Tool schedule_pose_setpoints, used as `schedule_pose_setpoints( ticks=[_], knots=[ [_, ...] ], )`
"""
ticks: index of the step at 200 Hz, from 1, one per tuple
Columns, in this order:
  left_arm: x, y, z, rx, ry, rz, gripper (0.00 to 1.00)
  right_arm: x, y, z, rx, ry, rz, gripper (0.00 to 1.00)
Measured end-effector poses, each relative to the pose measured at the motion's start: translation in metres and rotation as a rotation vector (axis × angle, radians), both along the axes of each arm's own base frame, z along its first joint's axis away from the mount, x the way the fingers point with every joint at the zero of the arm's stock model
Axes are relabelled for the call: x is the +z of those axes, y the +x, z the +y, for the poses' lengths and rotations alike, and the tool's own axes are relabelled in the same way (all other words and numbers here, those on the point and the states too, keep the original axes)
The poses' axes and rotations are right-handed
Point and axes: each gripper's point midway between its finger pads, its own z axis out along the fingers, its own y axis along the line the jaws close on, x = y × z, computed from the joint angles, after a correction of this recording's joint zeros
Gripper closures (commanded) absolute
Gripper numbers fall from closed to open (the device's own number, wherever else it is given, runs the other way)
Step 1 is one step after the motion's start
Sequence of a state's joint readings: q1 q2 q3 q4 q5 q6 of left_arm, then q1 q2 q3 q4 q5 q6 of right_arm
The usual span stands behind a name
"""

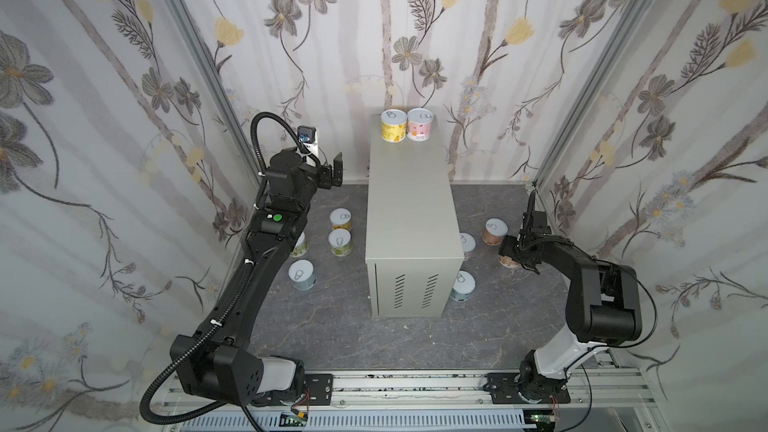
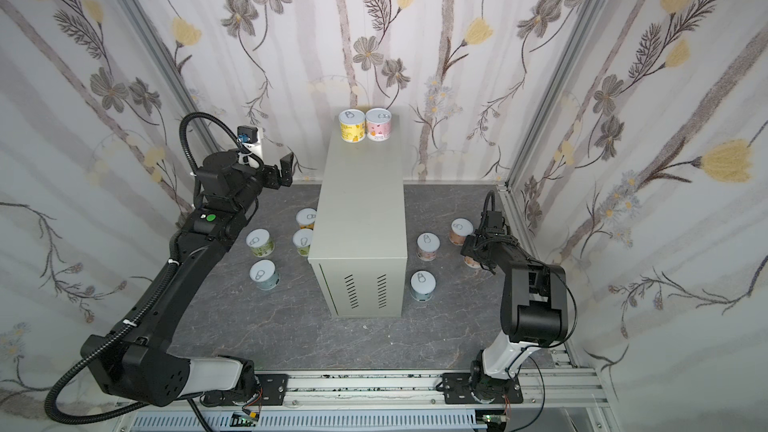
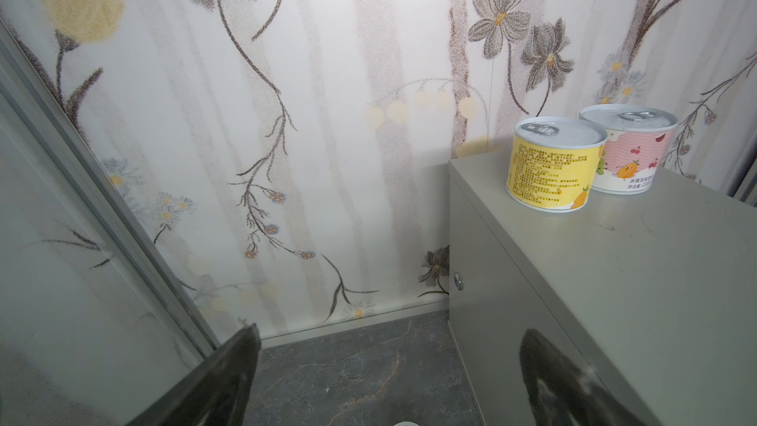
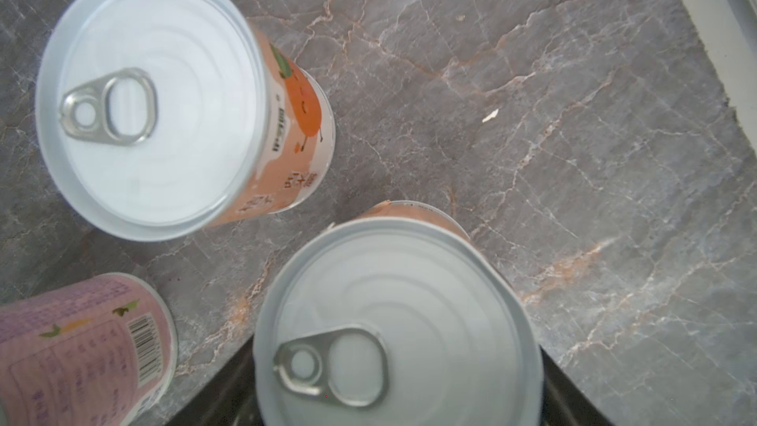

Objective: Place and organize the canned foods onto the counter
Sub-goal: 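Lower the right gripper over the orange-labelled floor can while the left arm withdraws, then close the right gripper around the orange-labelled can, then lift the orange-labelled can with the right gripper up over the cabinet top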

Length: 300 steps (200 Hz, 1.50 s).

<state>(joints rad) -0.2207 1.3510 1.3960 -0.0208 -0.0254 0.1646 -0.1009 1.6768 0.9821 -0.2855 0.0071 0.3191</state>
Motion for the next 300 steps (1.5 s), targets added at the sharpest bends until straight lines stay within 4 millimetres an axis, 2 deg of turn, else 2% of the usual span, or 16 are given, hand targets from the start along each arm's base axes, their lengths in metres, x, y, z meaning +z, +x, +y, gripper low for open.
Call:
schedule_pose_setpoints(
  ticks=[45, 73, 120, 168, 184, 198, 239, 253, 261, 274, 300],
  knots=[
    [-0.006, 0.002, -0.001, -0.001, 0.003, 0.013, 0.00, 0.000, 0.002, -0.001, 0.011, -0.011, -0.007, 0.49],
    [-0.013, 0.004, -0.001, -0.003, -0.002, 0.027, 0.00, 0.001, 0.002, -0.001, 0.021, -0.016, -0.009, 0.53],
    [-0.017, 0.004, -0.002, -0.004, 0.000, 0.034, 0.00, 0.007, -0.016, 0.000, 0.025, -0.021, 0.036, 0.57],
    [-0.018, 0.001, -0.003, -0.015, -0.002, 0.032, 0.00, 0.046, -0.030, 0.000, 0.020, -0.039, -0.008, 0.59],
    [-0.016, 0.000, -0.005, -0.030, -0.003, 0.029, 0.00, 0.069, -0.036, 0.003, 0.029, -0.045, -0.031, 0.60],
    [-0.015, -0.003, -0.009, -0.055, -0.001, 0.026, 0.00, 0.097, -0.037, 0.005, 0.041, -0.050, -0.071, 0.60],
    [0.000, -0.015, -0.030, -0.192, 0.015, 0.034, 0.00, 0.202, -0.035, 0.015, 0.097, -0.080, -0.243, 0.62],
    [0.004, -0.016, -0.037, -0.234, 0.020, 0.042, 0.00, 0.229, -0.036, 0.023, 0.126, -0.080, -0.283, 0.62],
    [0.003, -0.017, -0.041, -0.257, 0.023, 0.054, 0.00, 0.247, -0.038, 0.031, 0.155, -0.076, -0.307, 0.62],
    [-0.004, -0.022, -0.047, -0.295, 0.025, 0.085, 0.00, 0.266, -0.037, 0.045, 0.196, -0.062, -0.328, 0.62],
    [-0.008, -0.037, -0.056, -0.360, 0.019, 0.109, 0.00, 0.307, -0.030, 0.093, 0.337, -0.043, -0.369, 0.62]
  ],
)
